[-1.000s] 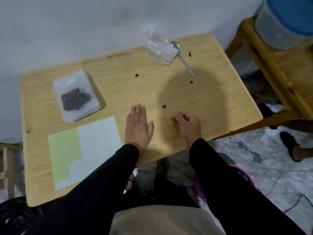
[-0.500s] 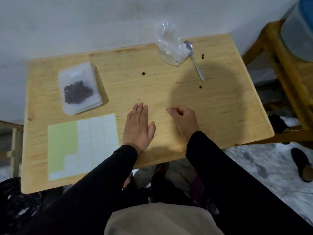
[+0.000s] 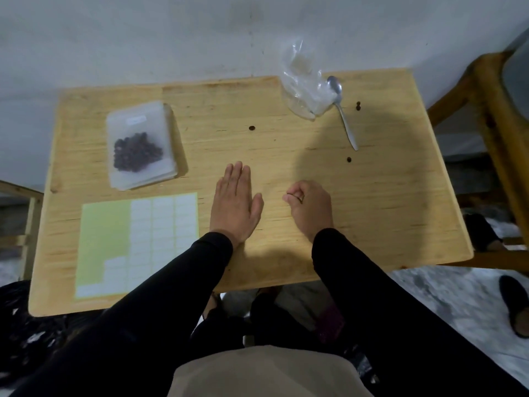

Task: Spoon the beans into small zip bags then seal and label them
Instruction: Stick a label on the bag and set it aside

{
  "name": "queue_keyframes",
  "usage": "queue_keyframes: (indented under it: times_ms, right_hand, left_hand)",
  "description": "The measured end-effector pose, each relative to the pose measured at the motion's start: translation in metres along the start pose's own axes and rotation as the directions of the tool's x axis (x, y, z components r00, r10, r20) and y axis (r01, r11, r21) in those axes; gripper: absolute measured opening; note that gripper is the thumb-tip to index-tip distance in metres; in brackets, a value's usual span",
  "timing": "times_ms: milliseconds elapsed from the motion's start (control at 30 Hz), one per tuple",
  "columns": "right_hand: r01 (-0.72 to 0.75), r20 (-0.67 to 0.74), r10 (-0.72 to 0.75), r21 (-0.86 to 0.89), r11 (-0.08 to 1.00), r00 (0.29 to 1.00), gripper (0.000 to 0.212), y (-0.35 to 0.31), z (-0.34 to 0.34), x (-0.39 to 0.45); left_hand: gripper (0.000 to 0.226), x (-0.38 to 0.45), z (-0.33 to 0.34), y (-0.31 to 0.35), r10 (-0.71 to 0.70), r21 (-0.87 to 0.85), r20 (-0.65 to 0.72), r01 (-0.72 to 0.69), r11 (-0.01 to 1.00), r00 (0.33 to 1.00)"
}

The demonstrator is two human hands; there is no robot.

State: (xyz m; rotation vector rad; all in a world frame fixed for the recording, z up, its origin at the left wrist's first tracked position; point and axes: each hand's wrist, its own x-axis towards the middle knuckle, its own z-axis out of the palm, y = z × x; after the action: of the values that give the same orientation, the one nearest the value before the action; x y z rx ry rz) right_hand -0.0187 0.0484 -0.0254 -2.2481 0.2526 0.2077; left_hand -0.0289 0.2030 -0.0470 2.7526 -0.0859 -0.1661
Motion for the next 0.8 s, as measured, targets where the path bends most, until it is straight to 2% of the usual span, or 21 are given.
queue_keyframes:
  times_ms: [33, 100, 167, 233, 267, 333, 433, 500, 600, 800]
  right_hand:
    - [-0.033, 0.011, 0.033, 0.049, 0.998, 0.999, 0.009, -0.002, -0.001, 0.002]
    - [-0.149, 0.075, 0.133, 0.290, 0.945, 0.988, 0.010, -0.007, -0.004, 0.006]
    - [-0.274, 0.195, 0.196, 0.561, 0.782, 0.961, 0.009, -0.017, -0.007, 0.013]
    - [-0.349, 0.280, 0.211, 0.692, 0.632, 0.937, 0.011, -0.026, -0.009, 0.025]
    - [-0.360, 0.296, 0.207, 0.716, 0.598, 0.932, 0.014, -0.030, -0.008, 0.033]
    - [-0.342, 0.285, 0.194, 0.696, 0.631, 0.939, 0.017, -0.037, -0.005, 0.046]
    - [-0.196, 0.179, 0.123, 0.476, 0.858, 0.976, 0.014, -0.044, 0.000, 0.066]
    - [-0.078, 0.120, 0.041, 0.320, 0.944, 0.992, 0.017, -0.049, 0.006, 0.081]
    - [0.009, 0.088, -0.024, 0.170, 0.985, 0.996, 0.025, -0.059, 0.012, 0.101]
    - [0.058, 0.117, -0.070, 0.105, 0.993, 0.991, 0.027, -0.068, 0.021, 0.126]
  left_hand:
    - [0.065, 0.005, -0.001, 0.000, -0.012, -0.009, -0.003, 0.012, 1.000, 1.000]
    - [0.063, 0.017, -0.002, -0.001, -0.045, -0.024, -0.013, 0.044, 0.999, 0.999]
    - [0.062, 0.032, -0.004, -0.003, -0.093, -0.027, -0.025, 0.093, 0.995, 0.995]
    - [0.063, 0.048, -0.005, -0.004, -0.145, -0.029, -0.052, 0.144, 0.989, 0.988]
    - [0.063, 0.056, -0.006, -0.004, -0.168, -0.026, -0.064, 0.167, 0.986, 0.984]
    - [0.062, 0.066, -0.004, -0.004, -0.203, -0.006, -0.083, 0.203, 0.979, 0.976]
    - [0.062, 0.069, 0.000, -0.005, -0.204, 0.022, -0.109, 0.208, 0.978, 0.973]
    - [0.062, 0.068, 0.001, -0.005, -0.190, 0.020, -0.119, 0.194, 0.981, 0.975]
    - [0.063, 0.069, 0.000, -0.007, -0.194, 0.031, -0.117, 0.199, 0.979, 0.974]
    - [0.064, 0.070, -0.002, -0.001, -0.207, 0.053, -0.107, 0.213, 0.976, 0.973]
